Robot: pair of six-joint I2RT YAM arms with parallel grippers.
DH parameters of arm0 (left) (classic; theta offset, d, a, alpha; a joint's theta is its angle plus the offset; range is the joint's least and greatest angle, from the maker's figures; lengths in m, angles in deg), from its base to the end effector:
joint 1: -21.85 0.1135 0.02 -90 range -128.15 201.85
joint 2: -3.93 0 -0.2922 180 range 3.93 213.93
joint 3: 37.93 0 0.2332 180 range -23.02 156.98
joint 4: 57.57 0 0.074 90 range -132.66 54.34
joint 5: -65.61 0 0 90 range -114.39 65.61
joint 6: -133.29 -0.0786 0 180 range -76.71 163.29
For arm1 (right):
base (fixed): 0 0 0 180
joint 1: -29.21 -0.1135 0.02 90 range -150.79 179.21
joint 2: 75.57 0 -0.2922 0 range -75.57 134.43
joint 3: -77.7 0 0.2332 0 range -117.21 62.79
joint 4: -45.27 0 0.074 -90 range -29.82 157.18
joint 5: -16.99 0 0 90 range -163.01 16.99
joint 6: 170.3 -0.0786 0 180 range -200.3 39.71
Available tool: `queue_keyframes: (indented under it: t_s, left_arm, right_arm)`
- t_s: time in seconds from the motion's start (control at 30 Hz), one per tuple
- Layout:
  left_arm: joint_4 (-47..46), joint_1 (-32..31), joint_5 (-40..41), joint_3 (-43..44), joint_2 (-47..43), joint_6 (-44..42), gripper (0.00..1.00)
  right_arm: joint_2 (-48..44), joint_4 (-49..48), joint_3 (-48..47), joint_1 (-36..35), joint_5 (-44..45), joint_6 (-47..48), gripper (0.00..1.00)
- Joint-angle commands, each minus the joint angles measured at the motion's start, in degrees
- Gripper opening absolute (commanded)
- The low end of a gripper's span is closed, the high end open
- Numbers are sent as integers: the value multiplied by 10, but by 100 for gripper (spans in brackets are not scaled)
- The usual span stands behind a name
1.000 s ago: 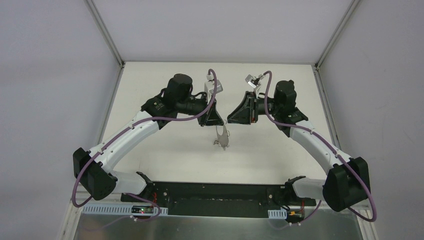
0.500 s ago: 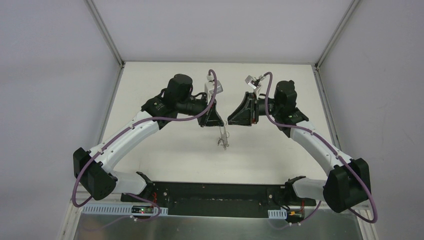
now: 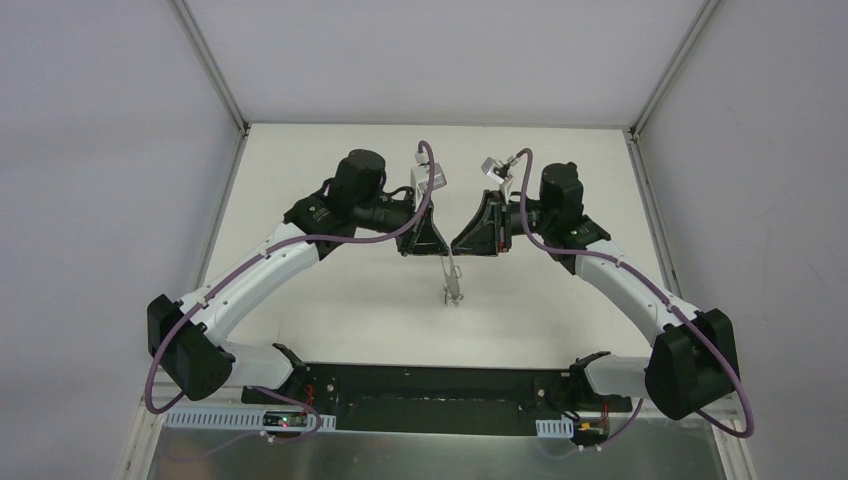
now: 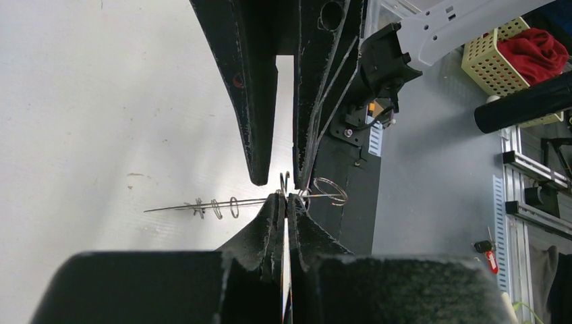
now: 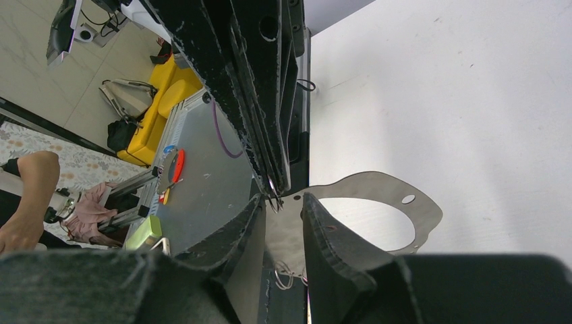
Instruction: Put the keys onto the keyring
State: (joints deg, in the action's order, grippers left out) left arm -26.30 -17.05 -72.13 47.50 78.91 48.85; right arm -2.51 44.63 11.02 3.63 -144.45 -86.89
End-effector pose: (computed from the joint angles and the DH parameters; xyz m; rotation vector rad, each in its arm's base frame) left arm 0.1909 -0.2288 0.3929 1.1270 1.6937 -1.3047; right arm 0.2070 0.1817 0.3572 -1.2265 1.3368 1.4320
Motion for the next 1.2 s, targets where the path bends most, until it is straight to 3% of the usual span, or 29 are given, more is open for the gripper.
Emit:
queue_keyframes:
  t_s: [0.0,0.63,0.8,1.07,1.1,1.17]
  left_arm:
    - [-33,3,-22,0,-3,6,0]
    - [-32,3,-16,1,2,10,0]
    - [-34,3,-17,1,2,9,0]
    - [-30,3,-14,-3,-7,-5,0]
    - [-27,4,-11,-2,-8,-10,2]
    - [-19,4,-3,0,-11,-19,18]
  right_arm:
    - [-6,-4,-25,-4,-21,15,26]
    - [-15,-3,-24,-4,-29,11,14]
    - [-16,-9,-19,-4,-31,5,0]
    - [-27,-13,-14,13,-34,6,0]
    - [-29,-13,-12,15,-33,9,0]
    - [-32,-12,-8,20,-31,18,0]
